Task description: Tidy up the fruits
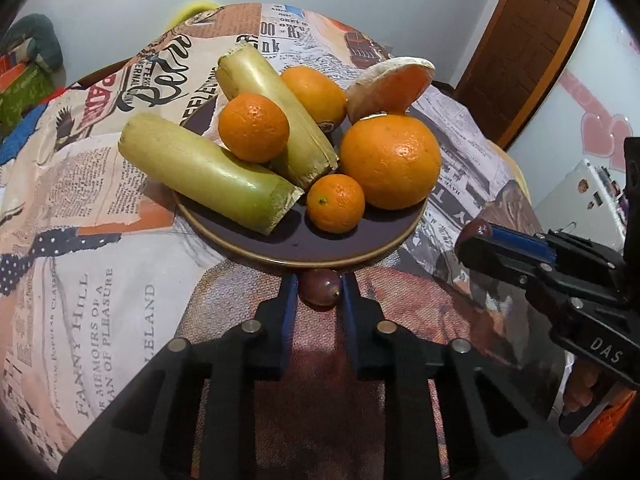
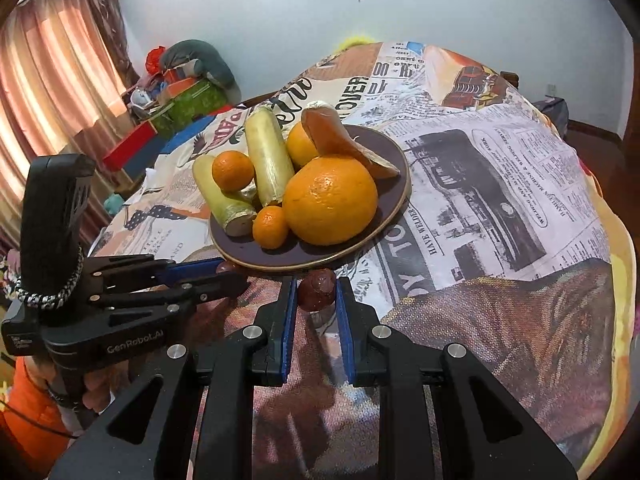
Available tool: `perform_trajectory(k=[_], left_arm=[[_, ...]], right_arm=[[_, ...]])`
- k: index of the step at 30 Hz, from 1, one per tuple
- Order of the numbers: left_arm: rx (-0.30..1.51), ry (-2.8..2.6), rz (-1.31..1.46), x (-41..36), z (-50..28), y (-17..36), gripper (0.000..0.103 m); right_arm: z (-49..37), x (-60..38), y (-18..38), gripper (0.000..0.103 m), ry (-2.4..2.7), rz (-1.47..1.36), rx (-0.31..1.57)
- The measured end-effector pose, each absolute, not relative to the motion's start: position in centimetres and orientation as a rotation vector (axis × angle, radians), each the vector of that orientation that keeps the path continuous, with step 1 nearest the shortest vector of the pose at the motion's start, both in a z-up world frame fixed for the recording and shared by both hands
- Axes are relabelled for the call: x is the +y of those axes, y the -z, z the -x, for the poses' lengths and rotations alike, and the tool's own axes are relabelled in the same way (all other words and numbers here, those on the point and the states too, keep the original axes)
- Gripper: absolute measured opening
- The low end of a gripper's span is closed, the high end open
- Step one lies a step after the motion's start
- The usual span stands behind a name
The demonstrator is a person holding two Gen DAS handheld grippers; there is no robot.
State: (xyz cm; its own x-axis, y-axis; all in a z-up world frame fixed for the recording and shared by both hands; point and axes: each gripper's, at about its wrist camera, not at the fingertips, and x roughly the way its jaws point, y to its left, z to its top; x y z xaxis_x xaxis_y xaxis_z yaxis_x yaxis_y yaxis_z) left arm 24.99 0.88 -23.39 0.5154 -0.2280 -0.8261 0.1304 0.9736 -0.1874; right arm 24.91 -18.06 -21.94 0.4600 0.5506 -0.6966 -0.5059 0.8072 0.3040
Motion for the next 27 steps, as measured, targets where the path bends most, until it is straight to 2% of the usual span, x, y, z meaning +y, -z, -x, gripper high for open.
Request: perform_trajectory(k=[20, 27], left_arm=[[0.921, 0.207, 0.112, 2.5, -24.1, 20.2, 0.02], [0.925, 0.203, 0.109, 2.2, -25.3, 20.7, 0.02]], right_arm=[[-25.3, -15.0, 21.6, 0.018, -0.705, -0.016, 0.86], [-26.1, -14.3, 22.2, 0.018, -0.703, -0.019, 0.87]])
